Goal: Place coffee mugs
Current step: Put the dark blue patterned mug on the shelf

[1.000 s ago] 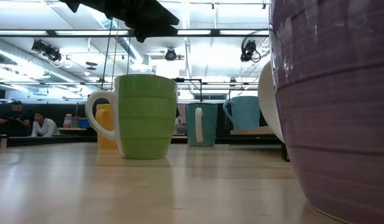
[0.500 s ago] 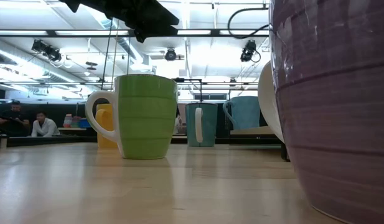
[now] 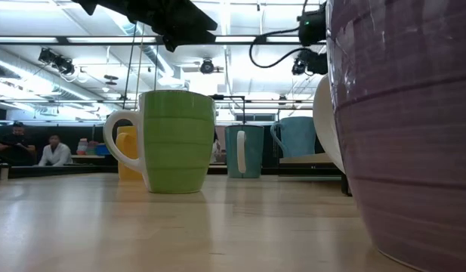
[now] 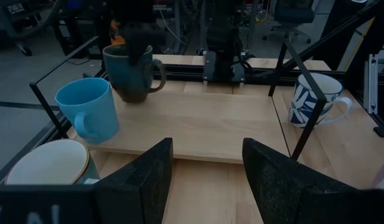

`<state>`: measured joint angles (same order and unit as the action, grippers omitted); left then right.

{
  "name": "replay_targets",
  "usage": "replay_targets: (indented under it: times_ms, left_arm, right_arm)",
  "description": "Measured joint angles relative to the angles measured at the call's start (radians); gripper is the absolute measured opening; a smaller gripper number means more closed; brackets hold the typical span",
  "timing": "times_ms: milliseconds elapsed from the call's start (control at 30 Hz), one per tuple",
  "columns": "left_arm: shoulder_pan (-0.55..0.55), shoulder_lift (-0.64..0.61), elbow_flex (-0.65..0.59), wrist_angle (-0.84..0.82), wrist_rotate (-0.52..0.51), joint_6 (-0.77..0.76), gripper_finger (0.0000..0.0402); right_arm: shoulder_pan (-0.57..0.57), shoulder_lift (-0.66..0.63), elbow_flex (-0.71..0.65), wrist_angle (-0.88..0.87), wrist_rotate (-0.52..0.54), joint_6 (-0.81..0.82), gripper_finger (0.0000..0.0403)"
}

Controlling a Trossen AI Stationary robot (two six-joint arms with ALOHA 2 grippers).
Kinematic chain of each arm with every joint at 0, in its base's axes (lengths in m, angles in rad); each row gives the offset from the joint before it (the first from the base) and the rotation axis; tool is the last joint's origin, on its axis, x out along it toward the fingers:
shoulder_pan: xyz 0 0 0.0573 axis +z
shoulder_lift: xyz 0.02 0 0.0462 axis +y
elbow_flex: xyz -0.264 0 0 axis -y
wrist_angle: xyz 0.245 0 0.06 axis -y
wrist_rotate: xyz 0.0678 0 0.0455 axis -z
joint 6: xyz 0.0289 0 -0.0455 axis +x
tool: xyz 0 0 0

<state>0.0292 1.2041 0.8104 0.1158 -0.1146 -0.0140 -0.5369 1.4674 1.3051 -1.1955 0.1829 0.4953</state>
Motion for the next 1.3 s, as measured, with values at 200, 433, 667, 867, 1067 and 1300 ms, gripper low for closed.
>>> replay_targets:
  times_ms: [200, 433, 667, 867, 1067, 1300]
  left_arm:
    - [0.000, 0.000, 0.000, 0.000, 0.000, 0.000, 0.0201]
    - [0.000, 0.000, 0.000, 0.000, 0.000, 0.000, 0.0201]
    - [0.000, 0.000, 0.000, 0.000, 0.000, 0.000, 0.0201]
    - [0.000, 0.000, 0.000, -0.001, 0.000, -0.001, 0.0201]
    - [0.000, 0.000, 0.000, -0.001, 0.000, -0.001, 0.0201]
    - [0.000, 0.000, 0.000, 0.000, 0.000, -0.001, 0.0201]
  right_arm:
    - [-0.001, 0.074, 0.039, 0.008, 0.011, -0.003, 0.0028]
    - [-0.007, 0.102, 0.066, 0.014, 0.033, 0.022, 0.0028]
    - [-0.032, 0.100, 0.067, 0.018, 0.033, 0.053, 0.0029]
    - [-0.053, 0.100, 0.067, 0.056, 0.021, 0.106, 0.0030]
    - [-0.068, 0.100, 0.068, 0.072, 0.010, 0.138, 0.0032]
    - [-0.070, 0.102, 0.068, 0.087, 0.002, 0.143, 0.0061]
